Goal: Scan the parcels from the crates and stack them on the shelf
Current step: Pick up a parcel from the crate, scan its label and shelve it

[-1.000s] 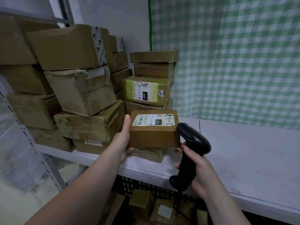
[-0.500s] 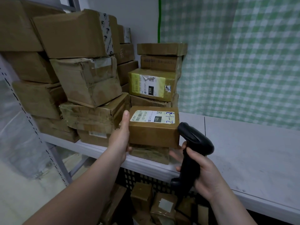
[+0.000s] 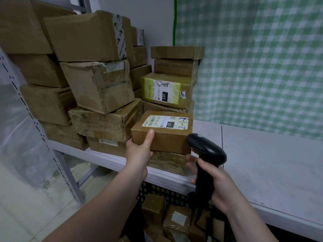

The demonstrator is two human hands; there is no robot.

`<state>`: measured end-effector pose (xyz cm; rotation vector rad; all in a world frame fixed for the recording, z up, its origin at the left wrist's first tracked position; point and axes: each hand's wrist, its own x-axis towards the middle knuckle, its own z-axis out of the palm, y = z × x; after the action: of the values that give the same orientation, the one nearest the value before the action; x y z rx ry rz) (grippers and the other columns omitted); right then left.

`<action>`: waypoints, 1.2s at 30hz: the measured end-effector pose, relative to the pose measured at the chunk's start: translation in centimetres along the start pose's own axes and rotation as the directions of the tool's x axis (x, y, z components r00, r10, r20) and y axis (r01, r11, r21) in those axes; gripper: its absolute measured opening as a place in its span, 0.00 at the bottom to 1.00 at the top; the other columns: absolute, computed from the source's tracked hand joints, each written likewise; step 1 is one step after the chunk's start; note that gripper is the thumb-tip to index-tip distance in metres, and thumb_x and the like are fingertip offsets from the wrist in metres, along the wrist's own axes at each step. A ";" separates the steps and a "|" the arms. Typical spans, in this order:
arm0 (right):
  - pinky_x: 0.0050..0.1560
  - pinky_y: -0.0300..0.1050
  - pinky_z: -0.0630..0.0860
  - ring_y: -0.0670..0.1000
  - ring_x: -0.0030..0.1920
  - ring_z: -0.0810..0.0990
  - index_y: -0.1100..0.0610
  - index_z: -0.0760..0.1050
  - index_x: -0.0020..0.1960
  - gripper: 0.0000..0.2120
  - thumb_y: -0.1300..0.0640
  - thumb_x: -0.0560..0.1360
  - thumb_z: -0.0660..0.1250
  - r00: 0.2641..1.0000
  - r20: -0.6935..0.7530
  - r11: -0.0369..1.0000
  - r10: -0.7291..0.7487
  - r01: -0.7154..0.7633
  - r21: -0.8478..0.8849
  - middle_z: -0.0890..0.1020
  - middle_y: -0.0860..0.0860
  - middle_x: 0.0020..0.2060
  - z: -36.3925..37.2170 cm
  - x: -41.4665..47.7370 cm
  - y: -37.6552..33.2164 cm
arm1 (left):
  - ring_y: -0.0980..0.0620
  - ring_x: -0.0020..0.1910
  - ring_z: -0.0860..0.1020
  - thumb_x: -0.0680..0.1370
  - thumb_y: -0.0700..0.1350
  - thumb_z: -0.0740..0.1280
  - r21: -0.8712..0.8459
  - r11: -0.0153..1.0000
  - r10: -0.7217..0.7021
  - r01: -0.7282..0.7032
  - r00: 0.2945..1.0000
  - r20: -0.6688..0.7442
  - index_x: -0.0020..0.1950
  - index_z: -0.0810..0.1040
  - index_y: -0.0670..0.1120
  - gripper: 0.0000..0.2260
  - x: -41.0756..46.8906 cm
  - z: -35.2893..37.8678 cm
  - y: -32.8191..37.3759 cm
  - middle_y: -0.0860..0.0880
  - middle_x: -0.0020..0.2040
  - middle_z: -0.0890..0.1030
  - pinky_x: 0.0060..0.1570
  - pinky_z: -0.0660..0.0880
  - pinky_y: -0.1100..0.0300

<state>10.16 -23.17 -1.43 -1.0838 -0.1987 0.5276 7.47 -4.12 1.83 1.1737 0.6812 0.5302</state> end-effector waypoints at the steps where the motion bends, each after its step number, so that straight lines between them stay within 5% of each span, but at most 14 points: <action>1: 0.34 0.42 0.79 0.53 0.61 0.79 0.52 0.82 0.54 0.22 0.52 0.61 0.78 1.000 0.009 1.000 0.004 -0.004 -0.009 0.83 0.56 0.55 0.0 0.0 0.0 | 0.50 0.56 0.74 0.71 0.56 0.73 -0.017 1.000 -0.011 0.011 1.000 -0.016 0.73 0.64 0.45 0.36 0.1 0.1 0.1 0.52 0.60 0.72 0.62 0.75 0.51; 5: 0.34 0.43 0.80 0.55 0.59 0.81 0.52 0.81 0.56 0.36 0.45 0.50 0.84 1.000 -0.010 1.000 -0.006 0.006 -0.004 0.83 0.54 0.55 0.0 -0.2 -0.1 | 0.53 0.48 0.76 0.70 0.57 0.74 -0.052 0.997 -0.056 0.052 0.996 -0.073 0.69 0.68 0.42 0.33 0.6 0.6 0.2 0.50 0.56 0.75 0.60 0.76 0.53; 9: 0.36 0.43 0.79 0.57 0.58 0.81 0.53 0.74 0.62 0.28 0.54 0.63 0.73 0.999 -0.033 1.000 -0.013 0.013 0.007 0.86 0.48 0.48 0.1 -0.5 -0.4 | 0.51 0.44 0.77 0.69 0.60 0.74 -0.081 0.992 -0.108 0.097 0.982 -0.154 0.64 0.71 0.43 0.31 0.8 0.8 0.4 0.49 0.48 0.76 0.55 0.77 0.54; 14: 0.35 0.43 0.78 0.52 0.54 0.83 0.54 0.79 0.58 0.36 0.46 0.52 0.82 0.994 -0.057 0.993 -0.093 0.088 -0.074 0.85 0.49 0.50 -0.2 -0.9 -0.8 | 0.49 0.48 0.75 0.72 0.60 0.71 -0.025 0.994 -0.113 0.110 0.983 -0.142 0.63 0.71 0.44 0.28 0.0 0.1 -0.1 0.49 0.52 0.76 0.55 0.78 0.51; 17: 0.36 0.42 0.77 0.52 0.48 0.82 0.56 0.80 0.54 0.28 0.46 0.57 0.79 0.994 -0.038 0.972 -0.100 0.089 -0.217 0.83 0.52 0.46 -1.0 -1.8 -1.0 | 0.51 0.48 0.74 0.75 0.55 0.70 0.090 0.986 -0.128 0.138 0.986 -0.109 0.60 0.73 0.45 0.20 -0.4 -1.6 -1.1 0.50 0.49 0.75 0.53 0.79 0.52; 20: 0.37 0.42 0.77 0.51 0.43 0.82 0.57 0.81 0.52 0.35 0.43 0.49 0.82 0.999 0.034 0.926 -0.017 0.029 -0.376 0.83 0.55 0.45 -2.4 -2.8 -0.3 | 0.51 0.41 0.76 0.76 0.45 0.70 0.319 0.937 -0.142 0.140 0.990 -0.018 0.53 0.79 0.44 0.08 -0.7 -4.4 -3.0 0.47 0.43 0.77 0.43 0.78 0.56; 23: 0.35 0.41 0.76 0.50 0.37 0.80 0.56 0.82 0.50 0.27 0.46 0.54 0.77 0.988 0.082 0.875 0.131 -0.077 -0.479 0.82 0.57 0.41 -2.7 -4.2 0.8 | 0.50 0.37 0.76 0.76 0.40 0.68 0.598 0.800 -0.118 0.036 0.988 0.098 0.44 0.79 0.43 0.02 -0.8 -7.8 -5.7 0.45 0.40 0.78 0.35 0.74 0.58; 25: 0.36 0.41 0.76 0.51 0.37 0.79 0.54 0.83 0.47 0.20 0.49 0.57 0.79 0.968 0.117 0.831 0.223 -0.126 -0.542 0.82 0.57 0.40 -2.6 -5.0 1.4 | 0.49 0.41 0.78 0.76 0.41 0.68 0.761 0.648 -0.119 -0.030 0.983 0.140 0.47 0.79 0.45 0.01 -0.6 -9.7 -7.3 0.46 0.44 0.80 0.39 0.75 0.57; 29: 0.38 0.41 0.75 0.48 0.38 0.79 0.58 0.79 0.50 0.09 0.61 0.71 0.73 0.933 0.113 0.702 0.341 -0.172 -0.691 0.81 0.47 0.34 -2.0 -5.5 3.5 | 0.48 0.58 0.77 0.77 0.46 0.68 0.966 0.222 -0.336 -0.129 0.920 0.200 0.63 0.77 0.44 0.16 -0.9 -13.1 -12.7 0.47 0.58 0.79 0.46 0.69 0.63; 34: 0.34 0.37 0.73 0.44 0.32 0.77 0.55 0.79 0.47 0.03 0.60 0.73 0.72 0.888 0.123 0.568 0.442 -0.171 -0.805 0.79 0.46 0.28 -1.0 -5.3 5.7 | 0.38 0.71 0.62 0.74 0.60 0.68 0.983 -0.081 -0.553 -0.165 0.828 0.093 0.77 0.56 0.50 0.36 -2.5 -15.5 -19.3 0.41 0.73 0.60 0.67 0.67 0.47; 36: 0.33 0.37 0.72 0.42 0.31 0.77 0.54 0.78 0.47 0.04 0.59 0.73 0.72 0.872 0.117 0.538 0.475 -0.183 -0.823 0.79 0.45 0.27 -0.9 -5.1 6.1 | 0.35 0.72 0.60 0.70 0.60 0.73 0.995 -0.085 -0.537 -0.056 0.844 0.001 0.79 0.42 0.53 0.50 -2.7 -16.8 -21.4 0.36 0.75 0.53 0.68 0.67 0.43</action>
<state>4.20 -24.26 -6.68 -1.9472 -0.5717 1.0353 -5.92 -1.68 -21.87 2.4189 0.8853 -0.8818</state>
